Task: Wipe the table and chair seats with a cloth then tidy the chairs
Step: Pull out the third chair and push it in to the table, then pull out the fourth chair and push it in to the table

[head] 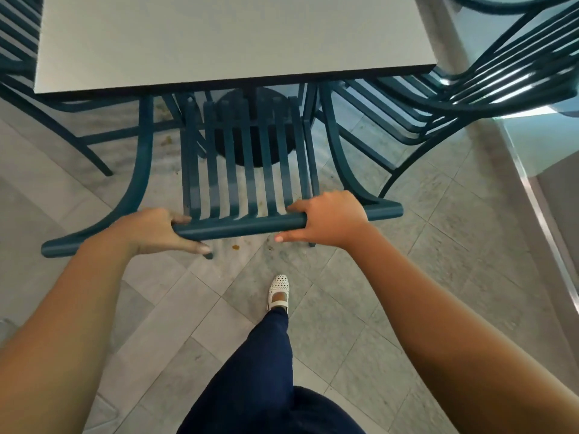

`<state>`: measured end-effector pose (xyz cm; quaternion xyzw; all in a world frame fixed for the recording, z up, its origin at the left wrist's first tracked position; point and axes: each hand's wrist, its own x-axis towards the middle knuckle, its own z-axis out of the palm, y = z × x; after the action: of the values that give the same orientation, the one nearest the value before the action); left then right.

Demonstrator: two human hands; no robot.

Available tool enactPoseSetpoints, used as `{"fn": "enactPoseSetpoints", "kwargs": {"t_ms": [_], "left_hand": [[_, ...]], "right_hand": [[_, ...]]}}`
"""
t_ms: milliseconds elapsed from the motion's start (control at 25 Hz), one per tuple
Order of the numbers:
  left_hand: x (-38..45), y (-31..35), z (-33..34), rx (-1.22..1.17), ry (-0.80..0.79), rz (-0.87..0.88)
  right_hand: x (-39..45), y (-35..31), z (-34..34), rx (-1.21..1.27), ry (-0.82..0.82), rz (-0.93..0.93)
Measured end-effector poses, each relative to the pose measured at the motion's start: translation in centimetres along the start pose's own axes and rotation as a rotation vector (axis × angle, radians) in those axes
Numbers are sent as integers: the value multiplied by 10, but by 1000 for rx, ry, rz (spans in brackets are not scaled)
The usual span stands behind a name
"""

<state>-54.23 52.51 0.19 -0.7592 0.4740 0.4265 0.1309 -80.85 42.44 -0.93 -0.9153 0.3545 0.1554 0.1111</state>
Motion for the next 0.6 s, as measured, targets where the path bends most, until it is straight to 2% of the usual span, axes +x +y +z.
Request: {"fn": "enactPoseSetpoints", "kwargs": {"t_ms": [120, 280, 440, 600], "left_hand": [[9, 36, 3, -90, -179, 60], [29, 82, 14, 98, -209, 93], [29, 135, 20, 29, -328, 170], [42, 185, 20, 108, -463, 156]], "right_hand": [[1, 3, -4, 147, -79, 4], [7, 17, -7, 408, -148, 102], [7, 39, -5, 499, -195, 129], [1, 87, -3, 511, -192, 173]]}}
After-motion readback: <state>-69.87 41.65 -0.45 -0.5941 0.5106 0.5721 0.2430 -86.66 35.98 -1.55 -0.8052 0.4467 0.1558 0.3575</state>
